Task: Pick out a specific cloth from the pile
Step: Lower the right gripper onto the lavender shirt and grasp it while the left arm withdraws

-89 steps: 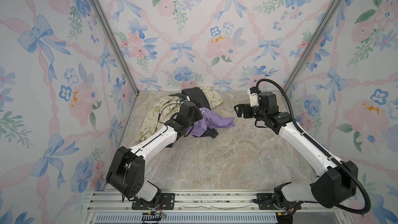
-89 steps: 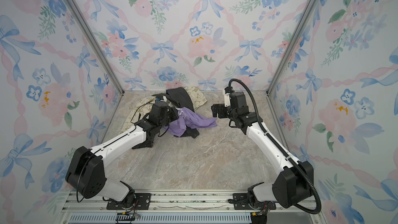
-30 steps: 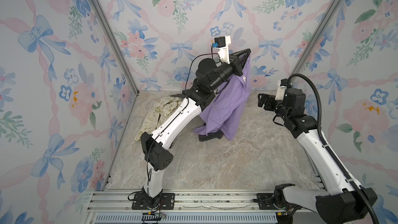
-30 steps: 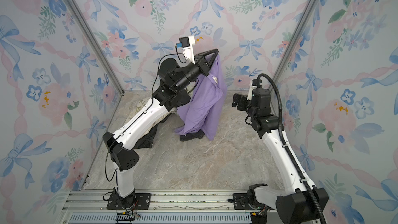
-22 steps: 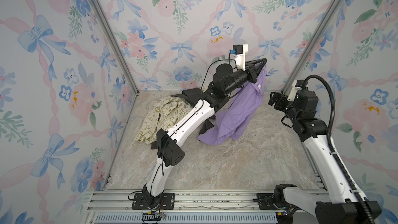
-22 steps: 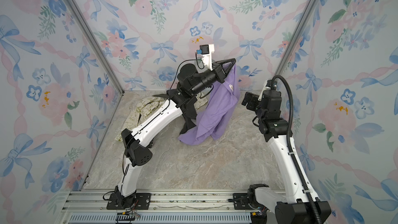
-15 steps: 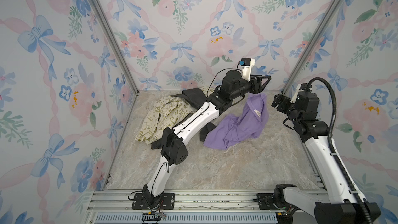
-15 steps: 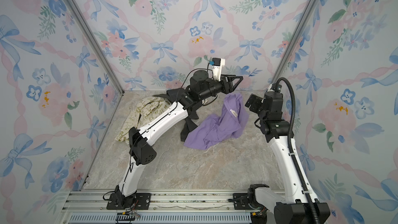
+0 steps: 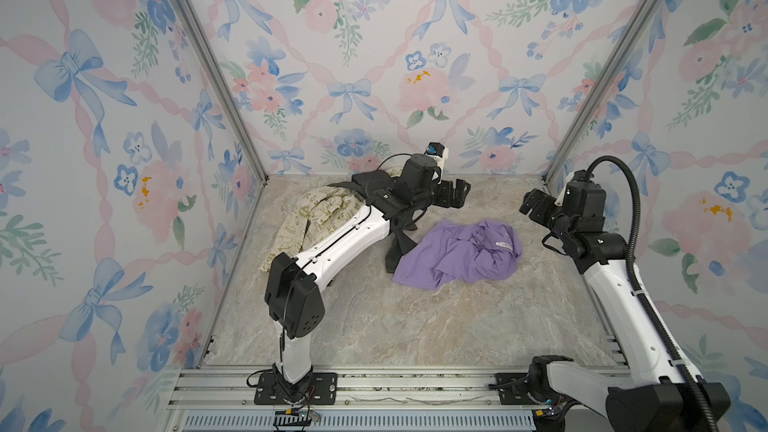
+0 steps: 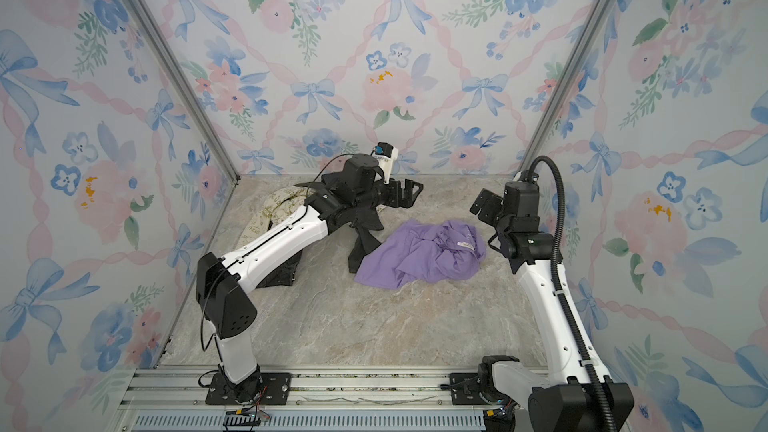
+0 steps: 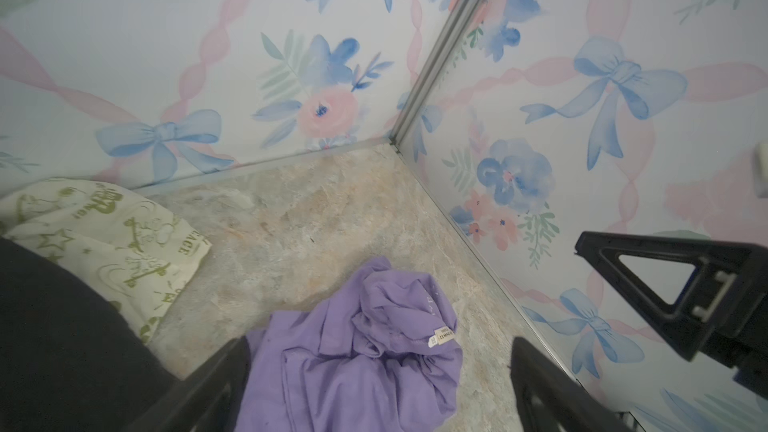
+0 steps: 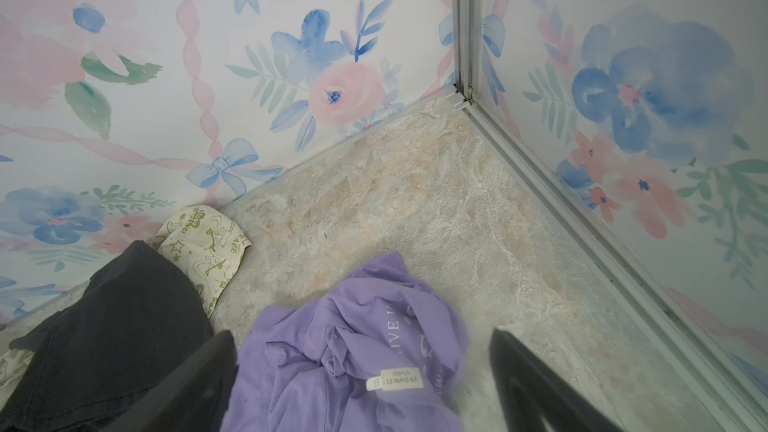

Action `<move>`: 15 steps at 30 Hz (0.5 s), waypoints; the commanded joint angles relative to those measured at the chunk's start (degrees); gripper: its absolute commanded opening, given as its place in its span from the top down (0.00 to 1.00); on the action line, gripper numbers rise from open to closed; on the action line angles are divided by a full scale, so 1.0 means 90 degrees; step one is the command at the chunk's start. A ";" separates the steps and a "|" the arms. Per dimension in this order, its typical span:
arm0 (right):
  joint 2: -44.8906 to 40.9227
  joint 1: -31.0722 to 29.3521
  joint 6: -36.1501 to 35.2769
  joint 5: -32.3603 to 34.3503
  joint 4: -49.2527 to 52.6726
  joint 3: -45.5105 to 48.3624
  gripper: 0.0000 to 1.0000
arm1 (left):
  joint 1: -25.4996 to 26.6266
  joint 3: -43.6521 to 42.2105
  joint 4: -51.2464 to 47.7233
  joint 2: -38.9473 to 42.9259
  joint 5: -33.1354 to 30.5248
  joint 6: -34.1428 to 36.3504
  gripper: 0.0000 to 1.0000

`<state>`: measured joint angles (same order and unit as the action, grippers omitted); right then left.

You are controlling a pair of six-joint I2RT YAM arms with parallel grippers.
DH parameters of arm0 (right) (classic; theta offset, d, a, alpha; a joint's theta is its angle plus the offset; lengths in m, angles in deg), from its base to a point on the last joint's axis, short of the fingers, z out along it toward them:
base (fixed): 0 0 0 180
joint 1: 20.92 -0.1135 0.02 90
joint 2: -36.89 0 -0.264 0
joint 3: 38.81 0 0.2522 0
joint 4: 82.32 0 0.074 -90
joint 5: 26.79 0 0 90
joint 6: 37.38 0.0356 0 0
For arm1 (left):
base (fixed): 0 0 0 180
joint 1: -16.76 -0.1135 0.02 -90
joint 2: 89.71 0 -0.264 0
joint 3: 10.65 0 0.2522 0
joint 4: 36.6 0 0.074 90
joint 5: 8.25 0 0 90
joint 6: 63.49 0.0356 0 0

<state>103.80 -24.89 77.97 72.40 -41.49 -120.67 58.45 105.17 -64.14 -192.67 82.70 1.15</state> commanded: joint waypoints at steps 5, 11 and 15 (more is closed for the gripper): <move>0.0944 -0.1377 -0.0207 -0.0134 0.0616 -0.0173 0.02 | -0.0429 -0.1307 0.0067 0.1421 -0.1359 0.0211 0.02; 0.1990 -0.2274 -0.0139 0.0010 0.0975 -0.0413 0.04 | -0.0802 -0.2308 0.0149 0.2384 -0.1728 0.0153 0.02; 0.2649 -0.2454 0.0257 -0.0076 0.1255 -0.0529 0.14 | -0.1073 -0.2953 0.0347 0.2984 -0.1851 0.0041 0.02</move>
<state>125.25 -46.39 77.94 71.51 -34.41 -123.58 49.91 81.15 -62.50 -169.63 68.43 2.04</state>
